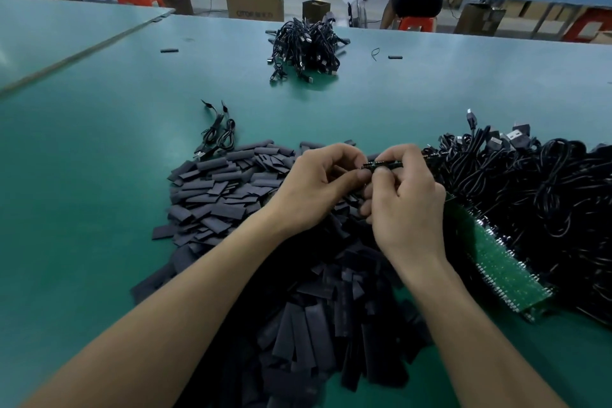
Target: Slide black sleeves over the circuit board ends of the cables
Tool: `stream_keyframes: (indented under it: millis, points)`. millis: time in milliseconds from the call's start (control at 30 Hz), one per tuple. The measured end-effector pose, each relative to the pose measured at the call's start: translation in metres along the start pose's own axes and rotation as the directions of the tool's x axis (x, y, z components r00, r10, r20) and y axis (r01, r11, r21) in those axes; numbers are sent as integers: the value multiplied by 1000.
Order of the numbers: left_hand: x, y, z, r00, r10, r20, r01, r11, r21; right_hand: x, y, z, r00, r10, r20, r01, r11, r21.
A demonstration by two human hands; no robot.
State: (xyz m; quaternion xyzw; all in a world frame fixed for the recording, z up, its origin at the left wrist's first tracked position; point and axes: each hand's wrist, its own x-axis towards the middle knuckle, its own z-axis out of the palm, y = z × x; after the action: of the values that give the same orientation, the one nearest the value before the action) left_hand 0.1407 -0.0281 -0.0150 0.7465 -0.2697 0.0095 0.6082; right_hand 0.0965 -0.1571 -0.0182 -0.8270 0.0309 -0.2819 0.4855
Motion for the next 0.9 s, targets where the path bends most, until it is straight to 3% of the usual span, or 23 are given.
stream_keyframes:
  millis: [233, 600, 800, 900]
  points:
    - [-2, -3, 1, 999, -39, -2, 39, 999, -12, 1, 1, 0, 1000, -4, 17, 5, 999, -35]
    - [3, -2, -6, 992, -19, 125, 16, 999, 30, 7, 3, -10, 994, 66, 83, -66, 998, 5]
    - [7, 22, -10, 998, 27, -52, -36, 984, -175, 3, 4, -7, 996, 56, -73, -53, 998, 43]
    - [11, 39, -27, 934, 219, -283, -250, 965, -77, -4, 3, -2, 999, -31, -16, 31, 1000, -4]
